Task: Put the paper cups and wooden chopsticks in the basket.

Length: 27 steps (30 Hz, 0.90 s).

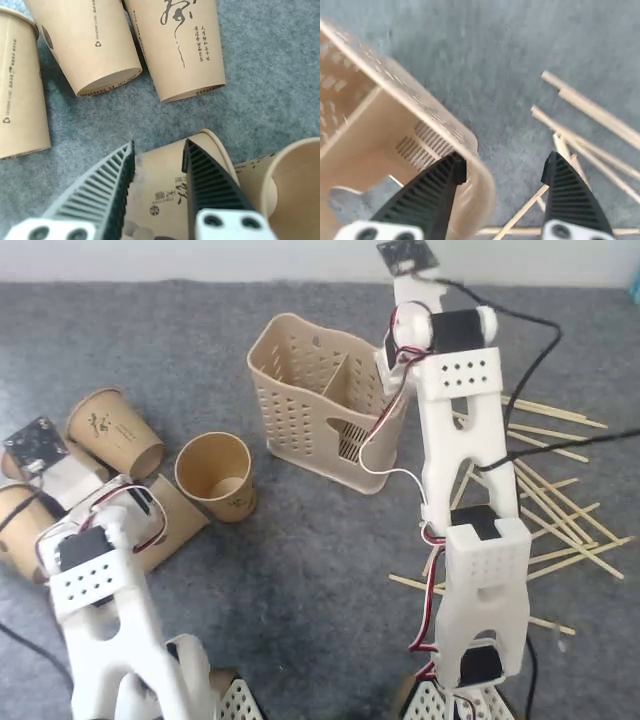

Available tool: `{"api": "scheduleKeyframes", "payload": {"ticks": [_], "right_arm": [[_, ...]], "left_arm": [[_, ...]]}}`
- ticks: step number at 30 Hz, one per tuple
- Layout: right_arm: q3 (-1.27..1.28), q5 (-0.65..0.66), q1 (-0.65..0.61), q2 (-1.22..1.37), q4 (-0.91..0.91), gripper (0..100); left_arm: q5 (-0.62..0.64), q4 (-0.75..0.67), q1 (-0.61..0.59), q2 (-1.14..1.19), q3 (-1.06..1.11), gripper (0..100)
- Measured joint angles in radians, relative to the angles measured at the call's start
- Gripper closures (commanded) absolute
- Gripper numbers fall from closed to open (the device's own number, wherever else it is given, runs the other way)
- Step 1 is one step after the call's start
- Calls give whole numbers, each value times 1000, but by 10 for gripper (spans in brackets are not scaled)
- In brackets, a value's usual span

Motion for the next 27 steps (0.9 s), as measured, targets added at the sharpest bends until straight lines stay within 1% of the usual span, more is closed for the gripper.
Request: {"api": "scheduleKeyframes", "payload": {"ticks": [4, 6, 9, 11, 14, 15, 18, 22, 27], "right_arm": [[-58, 2, 0, -61, 3, 836], [-41, -21, 3, -114, 3, 893], [54, -86, 2, -215, 3, 998], [137, -124, 2, -292, 3, 981], [255, -175, -2, -425, 3, 992], [298, -189, -2, -474, 3, 991], [433, -204, -28, -631, 5, 992], [638, -206, -120, -815, 5, 992], [945, -173, -253, -918, -9, 991]], "left_arm": [[0, 0, -2, 0, 0, 852], [0, 0, 0, 0, 0, 852], [0, 0, -2, 0, 0, 856], [0, 0, -2, 0, 0, 893], [0, 0, -2, 0, 0, 976], [0, 0, -2, 0, 0, 989], [3, 0, 0, 0, 0, 987], [0, 0, 21, 0, 0, 987], [5, 0, 18, 0, 0, 987]]}}
